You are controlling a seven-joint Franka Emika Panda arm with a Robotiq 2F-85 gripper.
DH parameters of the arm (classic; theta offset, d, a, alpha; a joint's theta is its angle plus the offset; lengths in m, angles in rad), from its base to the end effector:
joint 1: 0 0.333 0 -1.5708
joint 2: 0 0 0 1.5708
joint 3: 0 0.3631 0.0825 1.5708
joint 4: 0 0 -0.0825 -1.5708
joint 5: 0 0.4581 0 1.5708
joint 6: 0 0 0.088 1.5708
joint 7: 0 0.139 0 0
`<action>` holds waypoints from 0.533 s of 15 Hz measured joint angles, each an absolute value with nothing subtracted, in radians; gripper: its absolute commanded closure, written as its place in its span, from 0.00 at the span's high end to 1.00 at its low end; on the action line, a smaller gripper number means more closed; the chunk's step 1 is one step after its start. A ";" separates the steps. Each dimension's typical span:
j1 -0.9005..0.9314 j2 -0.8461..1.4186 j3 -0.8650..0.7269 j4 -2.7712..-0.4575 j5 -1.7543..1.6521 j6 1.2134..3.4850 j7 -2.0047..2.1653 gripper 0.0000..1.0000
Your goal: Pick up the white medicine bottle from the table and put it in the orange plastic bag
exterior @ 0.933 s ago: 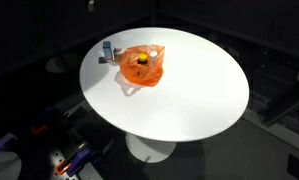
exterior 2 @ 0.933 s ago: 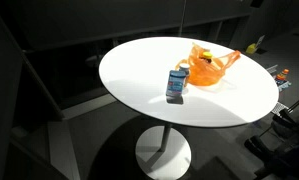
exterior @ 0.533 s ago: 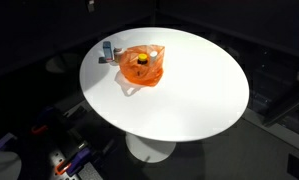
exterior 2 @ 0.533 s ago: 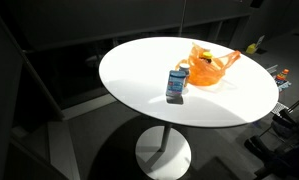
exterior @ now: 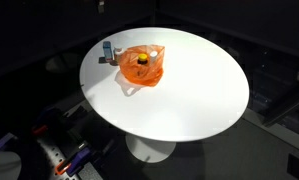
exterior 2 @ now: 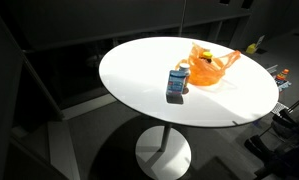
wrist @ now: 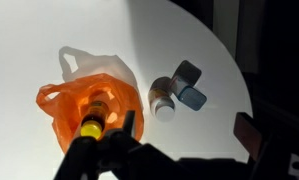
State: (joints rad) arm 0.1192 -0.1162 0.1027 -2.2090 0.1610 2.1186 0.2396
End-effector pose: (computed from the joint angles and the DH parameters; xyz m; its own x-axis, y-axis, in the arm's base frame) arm 0.5535 0.1374 0.4100 0.9950 -0.0996 -0.0104 -0.1001 -0.9867 -0.1284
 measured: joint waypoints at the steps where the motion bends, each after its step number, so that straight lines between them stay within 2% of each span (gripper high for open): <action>1: 0.118 -0.085 0.103 -2.177 0.139 2.103 0.275 1.00; 8: 0.133 0.140 0.103 -1.981 0.057 2.025 0.524 1.00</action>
State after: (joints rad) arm 0.1326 0.1402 0.1030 -1.9808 0.0575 2.0247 0.5244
